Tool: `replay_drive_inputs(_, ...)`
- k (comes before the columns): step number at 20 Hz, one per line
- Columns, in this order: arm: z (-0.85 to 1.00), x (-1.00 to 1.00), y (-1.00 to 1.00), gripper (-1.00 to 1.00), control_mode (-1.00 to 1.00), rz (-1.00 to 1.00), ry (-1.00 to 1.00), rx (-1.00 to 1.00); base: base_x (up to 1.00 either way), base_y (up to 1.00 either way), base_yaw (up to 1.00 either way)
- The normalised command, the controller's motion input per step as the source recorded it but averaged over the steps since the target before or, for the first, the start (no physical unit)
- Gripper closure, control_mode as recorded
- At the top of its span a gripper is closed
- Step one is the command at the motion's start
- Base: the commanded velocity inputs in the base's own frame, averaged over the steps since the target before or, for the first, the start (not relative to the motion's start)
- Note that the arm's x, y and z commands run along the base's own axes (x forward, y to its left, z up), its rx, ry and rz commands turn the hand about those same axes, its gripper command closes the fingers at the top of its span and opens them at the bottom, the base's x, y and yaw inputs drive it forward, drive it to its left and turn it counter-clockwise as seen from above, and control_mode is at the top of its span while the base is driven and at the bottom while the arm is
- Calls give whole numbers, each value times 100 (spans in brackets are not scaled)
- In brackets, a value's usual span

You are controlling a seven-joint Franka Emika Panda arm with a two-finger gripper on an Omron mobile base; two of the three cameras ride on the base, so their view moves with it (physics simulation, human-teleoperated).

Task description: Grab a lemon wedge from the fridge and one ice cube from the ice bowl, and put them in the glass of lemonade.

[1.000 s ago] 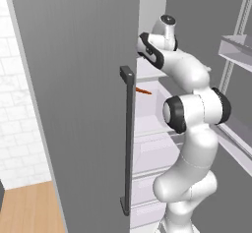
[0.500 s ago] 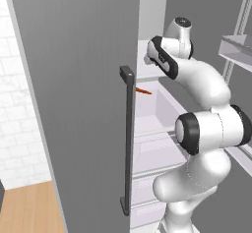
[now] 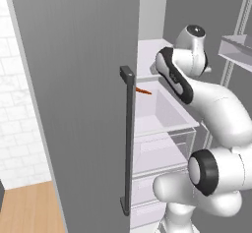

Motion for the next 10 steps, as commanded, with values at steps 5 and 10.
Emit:
replay_drive_inputs(5,-6,-100,0,100,-100,-1,4,0,0,0,0)
replay_drive_inputs(10,-9,-100,1,100,-100,0,0,0,0,0,0)
